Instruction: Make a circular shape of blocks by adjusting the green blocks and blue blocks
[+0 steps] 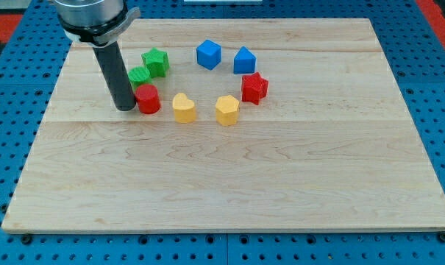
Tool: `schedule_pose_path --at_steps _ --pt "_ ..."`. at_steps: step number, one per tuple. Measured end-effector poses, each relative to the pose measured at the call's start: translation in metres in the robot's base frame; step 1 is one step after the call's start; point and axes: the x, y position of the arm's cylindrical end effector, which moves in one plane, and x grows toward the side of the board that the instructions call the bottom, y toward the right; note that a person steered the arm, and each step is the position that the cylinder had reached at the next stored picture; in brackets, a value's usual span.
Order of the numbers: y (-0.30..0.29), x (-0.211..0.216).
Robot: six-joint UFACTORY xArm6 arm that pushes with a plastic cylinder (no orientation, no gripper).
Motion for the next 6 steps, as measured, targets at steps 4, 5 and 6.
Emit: schedule_pose_path --at_steps 4,5,6 --pt "-0.032 -0.031" --pt "-0.019 -0.044" --pt "0.004 -0.049"
